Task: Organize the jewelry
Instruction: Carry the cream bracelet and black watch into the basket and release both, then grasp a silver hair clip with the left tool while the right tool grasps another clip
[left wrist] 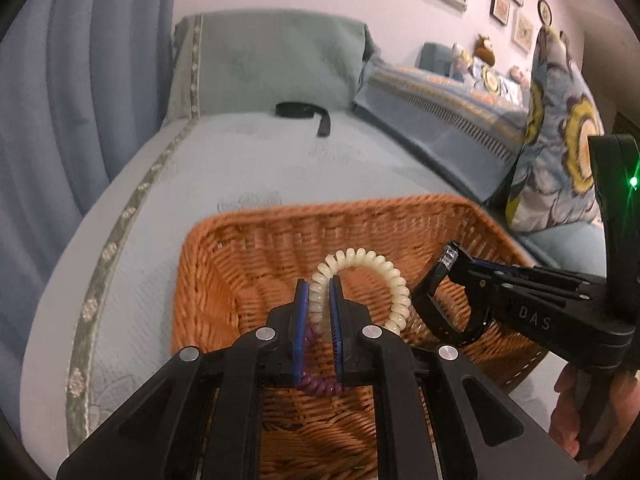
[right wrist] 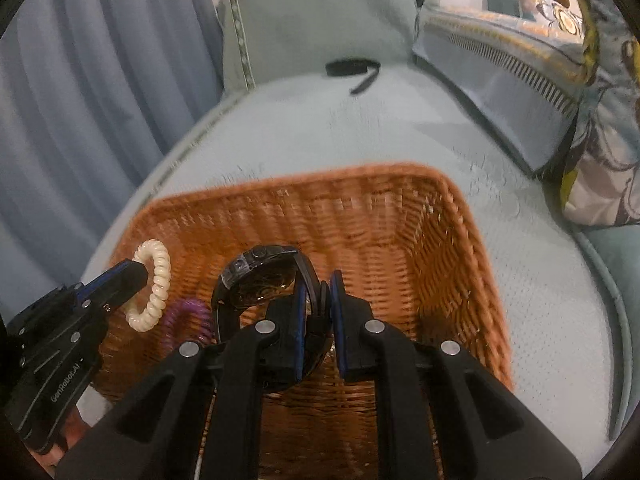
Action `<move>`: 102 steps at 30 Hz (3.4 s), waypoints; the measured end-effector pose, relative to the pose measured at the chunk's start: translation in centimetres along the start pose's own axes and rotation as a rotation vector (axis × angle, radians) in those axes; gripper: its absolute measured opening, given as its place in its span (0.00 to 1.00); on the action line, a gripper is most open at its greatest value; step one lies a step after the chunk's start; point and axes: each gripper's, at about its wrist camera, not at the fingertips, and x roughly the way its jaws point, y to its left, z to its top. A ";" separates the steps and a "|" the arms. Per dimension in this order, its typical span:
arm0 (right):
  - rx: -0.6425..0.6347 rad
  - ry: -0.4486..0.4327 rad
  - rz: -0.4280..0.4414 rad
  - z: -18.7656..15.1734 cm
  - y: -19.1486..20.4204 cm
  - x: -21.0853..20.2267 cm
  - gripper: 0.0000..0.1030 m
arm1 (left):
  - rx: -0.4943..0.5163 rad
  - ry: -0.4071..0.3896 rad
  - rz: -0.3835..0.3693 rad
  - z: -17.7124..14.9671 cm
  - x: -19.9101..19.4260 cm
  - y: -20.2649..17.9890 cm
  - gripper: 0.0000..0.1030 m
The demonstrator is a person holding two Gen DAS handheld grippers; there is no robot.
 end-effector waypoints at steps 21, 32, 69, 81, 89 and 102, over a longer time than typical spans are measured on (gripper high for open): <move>-0.087 -0.174 0.105 -6.4 1.3 -12.2 0.48 | -0.014 -0.168 -0.086 -3.3 -14.0 -0.1 0.33; -0.072 -0.187 0.092 -13.3 -0.7 -15.8 0.47 | -0.143 -0.117 -0.150 -11.8 -17.5 0.9 0.33; 0.110 -0.012 0.162 -15.1 -6.1 -11.1 0.40 | -0.051 0.143 -0.090 -14.4 -6.7 -2.0 0.10; -0.025 0.072 0.110 -16.1 -2.3 -9.0 0.23 | -0.031 0.158 -0.104 -15.9 -8.3 -3.3 0.10; -0.150 0.046 -0.005 -16.3 -0.2 -8.7 0.13 | 0.017 0.167 -0.133 -16.1 -8.6 -4.6 0.11; -0.165 0.089 0.000 -16.6 -1.6 -9.3 0.10 | 0.034 0.153 -0.141 -15.9 -9.0 -3.7 0.29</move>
